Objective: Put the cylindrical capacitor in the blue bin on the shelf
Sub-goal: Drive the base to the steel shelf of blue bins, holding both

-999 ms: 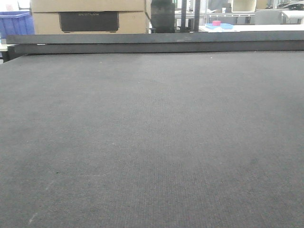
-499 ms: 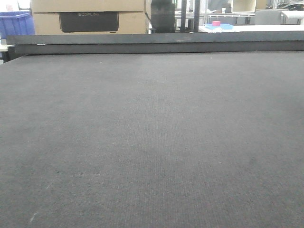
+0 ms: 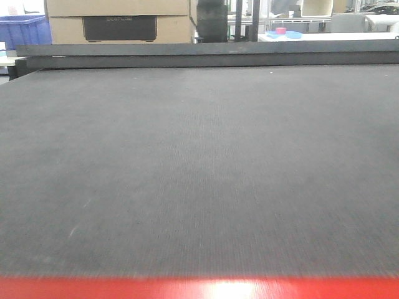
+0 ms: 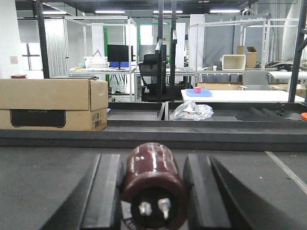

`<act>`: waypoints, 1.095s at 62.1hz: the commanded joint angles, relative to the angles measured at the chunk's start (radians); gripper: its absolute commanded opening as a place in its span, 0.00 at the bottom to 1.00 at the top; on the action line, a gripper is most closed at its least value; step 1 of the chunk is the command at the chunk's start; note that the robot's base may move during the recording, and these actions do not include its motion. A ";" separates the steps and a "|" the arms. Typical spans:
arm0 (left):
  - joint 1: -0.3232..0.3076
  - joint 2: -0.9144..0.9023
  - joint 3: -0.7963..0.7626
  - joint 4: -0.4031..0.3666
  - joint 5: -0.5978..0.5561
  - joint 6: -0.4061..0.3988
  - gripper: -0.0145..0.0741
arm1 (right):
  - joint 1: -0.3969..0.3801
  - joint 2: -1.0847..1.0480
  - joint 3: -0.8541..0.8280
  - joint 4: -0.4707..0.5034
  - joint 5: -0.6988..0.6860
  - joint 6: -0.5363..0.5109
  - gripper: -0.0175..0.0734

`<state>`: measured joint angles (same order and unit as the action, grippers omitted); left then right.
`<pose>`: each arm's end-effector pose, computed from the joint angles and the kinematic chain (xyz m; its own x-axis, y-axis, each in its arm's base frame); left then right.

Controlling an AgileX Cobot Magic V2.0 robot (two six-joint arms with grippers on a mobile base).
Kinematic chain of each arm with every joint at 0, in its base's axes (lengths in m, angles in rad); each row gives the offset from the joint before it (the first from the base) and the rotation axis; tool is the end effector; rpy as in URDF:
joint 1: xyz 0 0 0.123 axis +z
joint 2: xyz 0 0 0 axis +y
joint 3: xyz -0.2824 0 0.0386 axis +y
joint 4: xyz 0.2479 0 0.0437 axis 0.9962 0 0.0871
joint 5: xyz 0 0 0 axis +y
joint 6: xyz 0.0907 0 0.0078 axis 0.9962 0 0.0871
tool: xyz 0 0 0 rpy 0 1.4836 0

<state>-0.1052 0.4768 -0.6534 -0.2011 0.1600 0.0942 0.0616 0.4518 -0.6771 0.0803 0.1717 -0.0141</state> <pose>0.0928 -0.0127 0.3831 0.0914 -0.1144 -0.9892 0.1467 0.9841 -0.1002 0.0846 0.0065 0.3917 0.1354 0.0734 -0.9881 -0.0841 0.9945 0.0624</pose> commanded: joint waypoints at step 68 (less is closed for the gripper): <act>0.002 -0.006 0.003 -0.007 -0.026 0.004 0.04 | 0.000 -0.006 0.002 -0.006 -0.031 -0.004 0.01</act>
<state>-0.1052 0.4745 -0.6534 -0.2011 0.1581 0.0942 0.0616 0.4518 -0.6771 0.0803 0.1717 -0.0141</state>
